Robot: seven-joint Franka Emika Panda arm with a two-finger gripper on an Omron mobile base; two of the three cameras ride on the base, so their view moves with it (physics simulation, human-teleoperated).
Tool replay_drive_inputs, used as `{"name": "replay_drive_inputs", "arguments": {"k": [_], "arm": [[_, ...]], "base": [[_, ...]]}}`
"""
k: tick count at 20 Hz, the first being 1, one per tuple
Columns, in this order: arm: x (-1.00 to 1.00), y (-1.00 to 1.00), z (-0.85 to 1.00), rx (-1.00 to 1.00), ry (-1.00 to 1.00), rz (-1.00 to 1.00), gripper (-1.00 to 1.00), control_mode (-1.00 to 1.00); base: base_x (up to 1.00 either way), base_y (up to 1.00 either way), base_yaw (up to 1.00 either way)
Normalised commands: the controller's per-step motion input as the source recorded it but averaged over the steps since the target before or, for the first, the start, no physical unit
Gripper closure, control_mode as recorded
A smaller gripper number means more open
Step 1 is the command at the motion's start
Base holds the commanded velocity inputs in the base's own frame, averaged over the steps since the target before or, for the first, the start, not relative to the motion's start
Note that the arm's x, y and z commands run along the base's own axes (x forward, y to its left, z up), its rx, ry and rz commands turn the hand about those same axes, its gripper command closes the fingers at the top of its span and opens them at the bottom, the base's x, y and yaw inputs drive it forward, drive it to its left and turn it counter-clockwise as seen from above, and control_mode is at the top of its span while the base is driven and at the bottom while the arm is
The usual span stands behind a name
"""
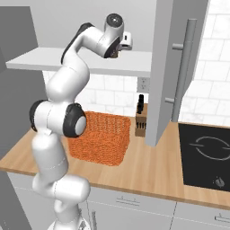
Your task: Open the cabinet, pick up the bread from the cabinet and place it in the basket. Then move the basket to the dining counter.
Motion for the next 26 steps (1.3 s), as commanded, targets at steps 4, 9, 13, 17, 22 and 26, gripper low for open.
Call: {"name": "replay_drive_inputs", "arguments": {"k": [4,9,13,17,22,26], "arm": [[-0.97,-0.13,-0.12,0.0,-0.14,0.01,1.0,-1.0],[-1.0,-0.19,0.03,0.0,-0.14,0.0,1.0,-1.0],[-1.0,0.0,0.09,0.0,0.0,0.0,1.0,-1.0],[-1.0,0.0,0.14,0.0,0.0,0.0,1.0,-1.0],[-1.0,0.0,0.0,0.0,0.0,-0.03,1.0,-1.0],[-1.0,0.0,-0.14,0.0,0.04,-0.05,1.0,-1.0]], "base": [[0.0,0.0,0.0],[0.0,0.0,0.0],[0.0,0.0,0.0],[0.0,0.0,0.0],[0.0,0.0,0.0],[0.0,0.0,0.0]]}}
